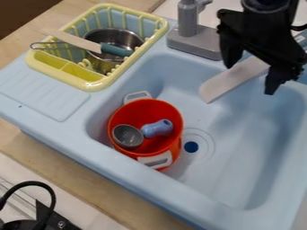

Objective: Put the bigger knife on the right side of the sink

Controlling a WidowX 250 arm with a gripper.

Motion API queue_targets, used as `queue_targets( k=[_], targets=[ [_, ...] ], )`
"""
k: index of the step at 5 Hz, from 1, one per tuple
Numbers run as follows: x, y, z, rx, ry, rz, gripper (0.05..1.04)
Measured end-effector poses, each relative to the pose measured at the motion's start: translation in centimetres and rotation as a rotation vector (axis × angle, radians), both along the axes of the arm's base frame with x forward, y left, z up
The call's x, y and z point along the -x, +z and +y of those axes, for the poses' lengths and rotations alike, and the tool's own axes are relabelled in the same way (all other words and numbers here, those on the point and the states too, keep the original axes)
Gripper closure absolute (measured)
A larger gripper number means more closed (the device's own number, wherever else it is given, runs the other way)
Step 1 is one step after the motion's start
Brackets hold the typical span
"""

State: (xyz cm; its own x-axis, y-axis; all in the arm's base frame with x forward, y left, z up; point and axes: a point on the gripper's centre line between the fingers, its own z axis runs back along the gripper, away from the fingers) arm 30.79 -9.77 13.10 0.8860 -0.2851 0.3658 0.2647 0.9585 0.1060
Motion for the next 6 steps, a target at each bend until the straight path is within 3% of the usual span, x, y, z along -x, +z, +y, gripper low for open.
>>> queue_targets(
  k=[1, 2, 3, 4, 5, 6],
  targets=[
    [-1.1, 0.4, -0.6, 0.013, -0.030, -0.085, 0.089],
    [-1.9, 0.8, -0.4, -0.017, -0.068, -0.141, 0.089],
    [-2.9, -0.1, -0.6, 0.008, -0.116, -0.144, 0.089],
    [-4.2, 0.0, -0.7, 0.054, -0.149, -0.200, 0.089],
    [-5.0, 0.1, -0.5, 0.069, -0.152, -0.245, 0.089],
    [-5.4, -0.3, -0.3, 0.049, -0.162, -0.240, 0.089]
  ],
)
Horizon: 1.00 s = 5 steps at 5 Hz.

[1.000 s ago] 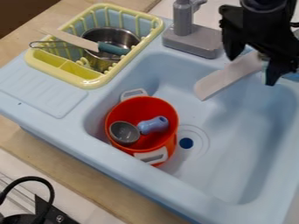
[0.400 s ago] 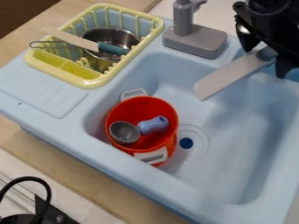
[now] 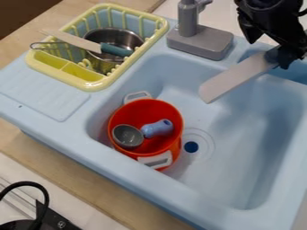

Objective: Put the bigger knife on the right side of the sink

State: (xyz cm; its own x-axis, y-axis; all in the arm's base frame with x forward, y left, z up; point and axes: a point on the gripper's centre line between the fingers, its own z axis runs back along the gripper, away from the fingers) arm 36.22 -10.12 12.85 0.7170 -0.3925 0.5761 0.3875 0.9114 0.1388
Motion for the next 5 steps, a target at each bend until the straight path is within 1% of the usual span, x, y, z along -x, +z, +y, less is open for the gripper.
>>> queue_targets(
  k=[1, 2, 3, 4, 5],
  targets=[
    [-0.4, -0.5, 0.1, 0.015, -0.004, 0.016, 0.089],
    [-0.8, -0.7, -0.2, 0.029, -0.022, 0.013, 0.130],
    [-0.9, -0.6, -0.1, 0.074, -0.025, 0.017, 0.390],
    [-0.9, -0.8, 0.0, 0.090, -0.012, 0.009, 0.670],
    [0.5, -1.2, -0.7, 0.084, 0.003, -0.001, 0.721]
  ],
)
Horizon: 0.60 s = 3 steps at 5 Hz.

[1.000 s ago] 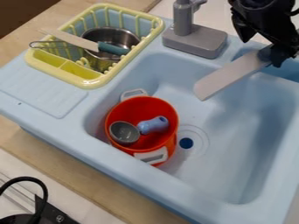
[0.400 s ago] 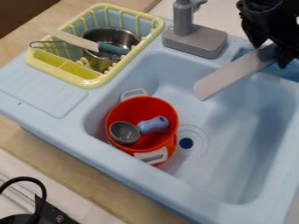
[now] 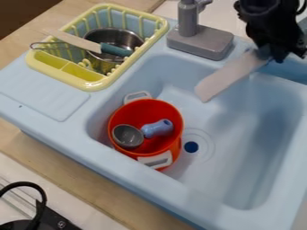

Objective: Put the bigger knife on the right side of the sink

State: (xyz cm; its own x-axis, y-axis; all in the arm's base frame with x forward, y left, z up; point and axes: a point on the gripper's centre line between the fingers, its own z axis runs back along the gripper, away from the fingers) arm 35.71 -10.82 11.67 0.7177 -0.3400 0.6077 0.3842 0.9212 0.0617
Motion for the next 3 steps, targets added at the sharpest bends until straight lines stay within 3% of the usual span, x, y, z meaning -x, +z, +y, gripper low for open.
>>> queue_targets(
  k=[1, 2, 3],
  targets=[
    [0.8, -0.1, -0.2, -0.020, 0.038, 0.033, 0.721],
    [2.1, 0.2, 0.3, -0.018, 0.133, 0.104, 0.721],
    [4.5, 0.2, -0.1, 0.001, 0.249, 0.115, 0.721]
  ],
)
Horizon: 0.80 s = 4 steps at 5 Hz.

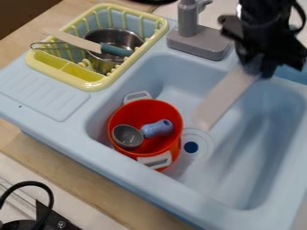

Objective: Put the bigger knife on the right side of the sink

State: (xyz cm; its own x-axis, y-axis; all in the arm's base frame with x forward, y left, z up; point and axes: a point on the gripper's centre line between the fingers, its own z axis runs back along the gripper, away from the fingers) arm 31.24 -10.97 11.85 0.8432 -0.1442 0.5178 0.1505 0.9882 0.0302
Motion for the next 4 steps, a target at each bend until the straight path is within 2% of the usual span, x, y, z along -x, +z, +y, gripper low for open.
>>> queue_targets(
  k=[1, 3, 4],
  targets=[
    [1.6, -0.1, -0.3, 0.006, 0.120, 0.009, 0.721],
    [4.6, -0.7, -0.3, 0.022, 0.182, 0.017, 0.721],
    [5.0, -1.2, -0.2, 0.035, 0.214, 0.023, 0.721]
  ],
)
